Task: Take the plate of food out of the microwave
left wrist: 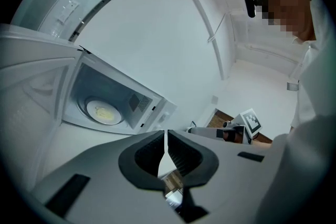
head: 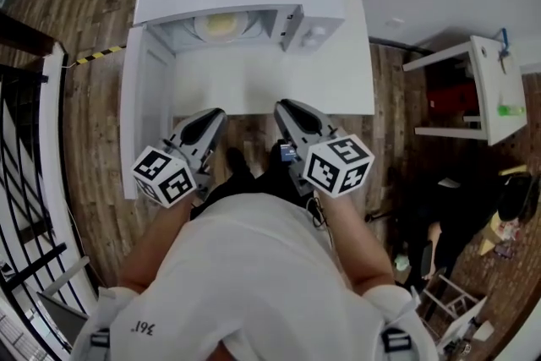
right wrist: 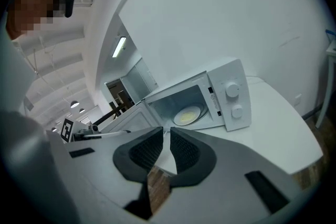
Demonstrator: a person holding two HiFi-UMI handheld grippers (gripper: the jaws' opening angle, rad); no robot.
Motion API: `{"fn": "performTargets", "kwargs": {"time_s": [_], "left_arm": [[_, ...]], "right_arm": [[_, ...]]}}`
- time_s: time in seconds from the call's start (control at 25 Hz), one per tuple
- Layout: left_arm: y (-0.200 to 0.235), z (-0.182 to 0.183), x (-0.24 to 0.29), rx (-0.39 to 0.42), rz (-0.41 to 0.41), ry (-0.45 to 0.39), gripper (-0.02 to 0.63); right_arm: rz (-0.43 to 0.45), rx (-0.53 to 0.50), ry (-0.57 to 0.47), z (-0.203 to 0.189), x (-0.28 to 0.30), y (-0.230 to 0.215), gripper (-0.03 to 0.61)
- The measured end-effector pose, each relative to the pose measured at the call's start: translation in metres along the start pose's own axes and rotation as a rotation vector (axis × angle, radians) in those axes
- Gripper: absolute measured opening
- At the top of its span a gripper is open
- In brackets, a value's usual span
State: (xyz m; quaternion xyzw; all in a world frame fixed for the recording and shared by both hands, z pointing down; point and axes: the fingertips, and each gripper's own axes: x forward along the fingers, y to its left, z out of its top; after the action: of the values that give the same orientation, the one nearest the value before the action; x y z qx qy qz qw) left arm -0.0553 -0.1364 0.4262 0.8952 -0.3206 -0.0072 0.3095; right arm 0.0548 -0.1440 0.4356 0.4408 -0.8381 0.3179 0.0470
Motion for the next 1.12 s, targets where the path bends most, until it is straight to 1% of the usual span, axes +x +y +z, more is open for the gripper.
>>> {"fn": "performTargets", "kwargs": {"time_s": [0.28, 0.48, 0.72, 0.8, 0.92, 1.12], "left_arm": [[0.017, 0.011, 0.008, -0.026, 0.045, -0.032, 0.008], [0.024, 0.011, 0.014, -0.054, 0.084, -0.044, 0.008], [0.028, 0.01, 0.031, -0.086, 0.081, -0.049, 0.008], [0.037, 0.008, 0.039, -0.086, 0.092, -0.051, 0.008], [0.058, 0.004, 0.052, -0.093, 0.131, -0.063, 0.008], [0.084, 0.015, 0.072, -0.071, 0.18, -0.09, 0.008]], "right_arm": [[0.013, -0.017, 0.03, 0.011, 0.02, -0.013, 0.043], [-0.014, -0.006, 0.061, 0.011, 0.025, -0.028, 0.042], [-0.018, -0.016, 0.085, 0.013, 0.033, -0.043, 0.042], [-0.021, -0.032, 0.088, 0.015, 0.044, -0.049, 0.043], [-0.029, -0.058, 0.081, 0.018, 0.065, -0.058, 0.043], [-0.046, -0.091, 0.056, 0.03, 0.1, -0.067, 0.043]]}}
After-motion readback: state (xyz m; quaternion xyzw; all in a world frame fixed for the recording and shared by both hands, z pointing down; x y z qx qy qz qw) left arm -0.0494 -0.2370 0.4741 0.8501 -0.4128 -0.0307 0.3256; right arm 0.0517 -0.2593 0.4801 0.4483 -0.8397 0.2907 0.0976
